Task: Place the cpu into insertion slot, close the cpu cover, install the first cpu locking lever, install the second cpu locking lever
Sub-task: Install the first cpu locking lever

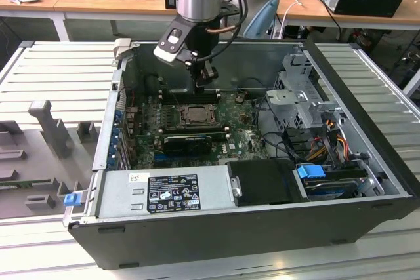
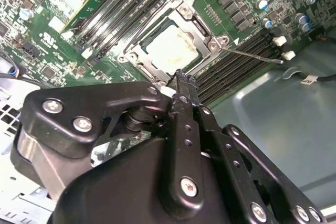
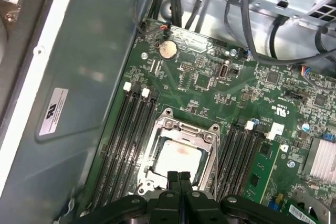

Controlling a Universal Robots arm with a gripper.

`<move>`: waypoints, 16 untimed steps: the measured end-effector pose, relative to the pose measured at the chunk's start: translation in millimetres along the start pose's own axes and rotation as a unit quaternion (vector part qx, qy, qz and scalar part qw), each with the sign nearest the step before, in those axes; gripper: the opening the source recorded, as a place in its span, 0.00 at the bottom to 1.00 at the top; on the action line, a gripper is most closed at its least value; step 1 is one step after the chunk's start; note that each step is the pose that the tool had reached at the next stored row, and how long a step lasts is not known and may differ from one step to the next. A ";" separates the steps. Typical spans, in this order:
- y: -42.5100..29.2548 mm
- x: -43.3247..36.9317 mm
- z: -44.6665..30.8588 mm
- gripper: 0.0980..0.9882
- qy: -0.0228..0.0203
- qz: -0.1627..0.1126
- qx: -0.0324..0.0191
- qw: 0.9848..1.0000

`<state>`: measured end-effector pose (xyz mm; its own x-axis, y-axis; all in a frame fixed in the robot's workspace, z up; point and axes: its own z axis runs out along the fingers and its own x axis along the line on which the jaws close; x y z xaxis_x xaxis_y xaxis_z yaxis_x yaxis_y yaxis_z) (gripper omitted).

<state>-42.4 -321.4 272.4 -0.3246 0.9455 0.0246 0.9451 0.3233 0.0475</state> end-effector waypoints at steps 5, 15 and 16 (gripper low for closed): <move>0.0 0.0 0.0 0.01 0.001 -0.020 0.001 1.000; 0.0 0.0 0.0 0.01 0.004 -0.076 0.002 0.997; 0.0 0.0 0.0 0.01 0.004 -0.079 0.002 0.997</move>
<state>-42.4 -321.4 272.4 -0.4697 0.8825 0.0245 0.8823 0.4683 0.0475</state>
